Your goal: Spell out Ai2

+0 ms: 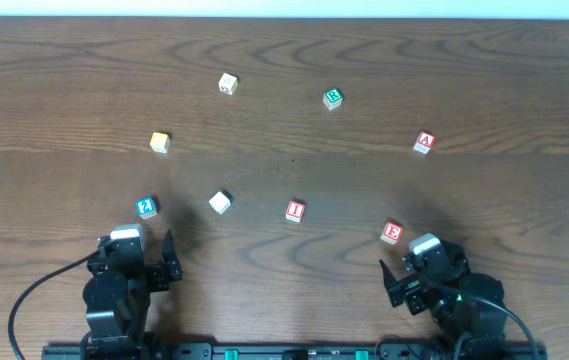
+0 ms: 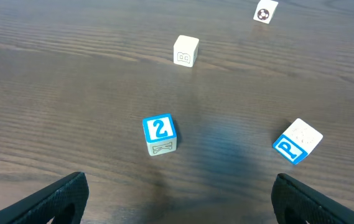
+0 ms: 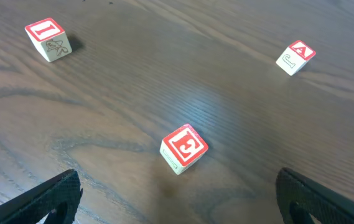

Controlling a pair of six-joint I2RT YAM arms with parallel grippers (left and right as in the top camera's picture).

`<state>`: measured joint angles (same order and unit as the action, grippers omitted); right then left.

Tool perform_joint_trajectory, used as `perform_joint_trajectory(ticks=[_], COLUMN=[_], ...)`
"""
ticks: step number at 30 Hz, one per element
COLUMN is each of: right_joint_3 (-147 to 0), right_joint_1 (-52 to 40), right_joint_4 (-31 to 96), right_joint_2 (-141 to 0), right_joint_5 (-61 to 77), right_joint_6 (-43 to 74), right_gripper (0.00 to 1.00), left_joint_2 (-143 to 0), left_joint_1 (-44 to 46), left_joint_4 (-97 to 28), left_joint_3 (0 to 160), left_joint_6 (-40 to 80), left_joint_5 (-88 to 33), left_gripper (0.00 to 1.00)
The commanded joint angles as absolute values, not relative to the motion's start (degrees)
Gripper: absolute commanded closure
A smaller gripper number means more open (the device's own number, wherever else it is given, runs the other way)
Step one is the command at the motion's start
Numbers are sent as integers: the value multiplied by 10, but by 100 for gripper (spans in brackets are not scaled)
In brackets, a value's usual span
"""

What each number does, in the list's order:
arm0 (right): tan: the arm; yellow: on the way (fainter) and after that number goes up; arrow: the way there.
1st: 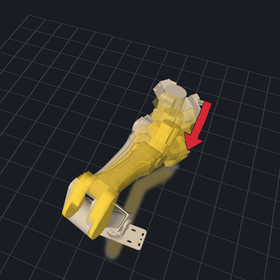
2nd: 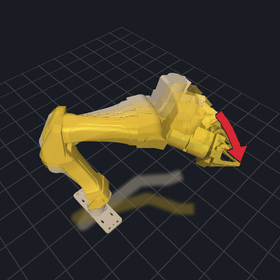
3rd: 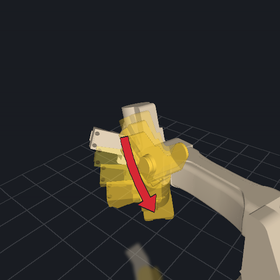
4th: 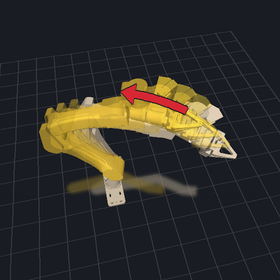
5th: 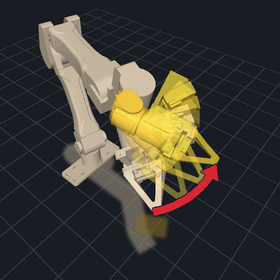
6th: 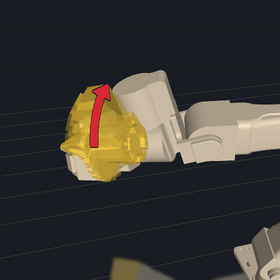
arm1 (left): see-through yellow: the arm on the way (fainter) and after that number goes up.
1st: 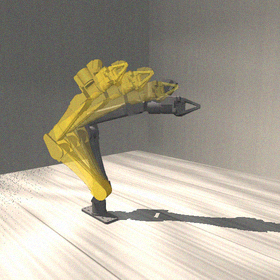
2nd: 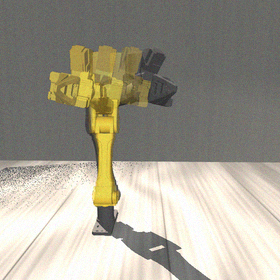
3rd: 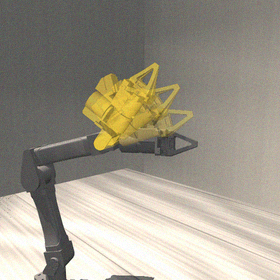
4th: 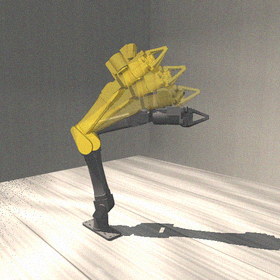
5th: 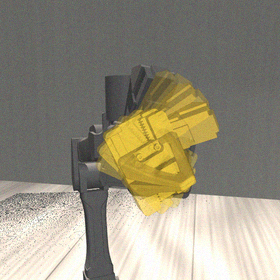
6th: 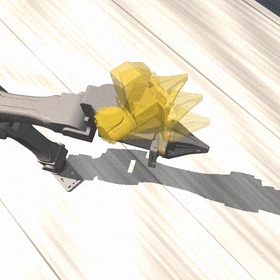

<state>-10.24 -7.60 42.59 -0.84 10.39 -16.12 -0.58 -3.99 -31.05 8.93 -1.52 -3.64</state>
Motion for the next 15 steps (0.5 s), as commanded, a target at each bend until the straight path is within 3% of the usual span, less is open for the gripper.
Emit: perform_joint_trajectory(ticks=[1,7,11,15], right_joint_3=[-95,-95,-95,-95], right_joint_1=[-70,-70,-70,-70], right_joint_4=[427,397,326,255], right_joint_2=[-3,-3,-3,-3], right_joint_5=[101,160,283,394], right_joint_6=[-168,-123,71,339], right_gripper=[1,1,1,1], left_joint_2=[-2,-2,-2,-2], left_joint_1=[-42,-42,-42,-42], left_joint_4=[-308,-308,-308,-308], left_joint_3=[83,83,83,83], left_joint_6=[-13,-13,-13,-13], left_joint_5=[-29,-29,-29,-29], left_gripper=[5,5,5,5])
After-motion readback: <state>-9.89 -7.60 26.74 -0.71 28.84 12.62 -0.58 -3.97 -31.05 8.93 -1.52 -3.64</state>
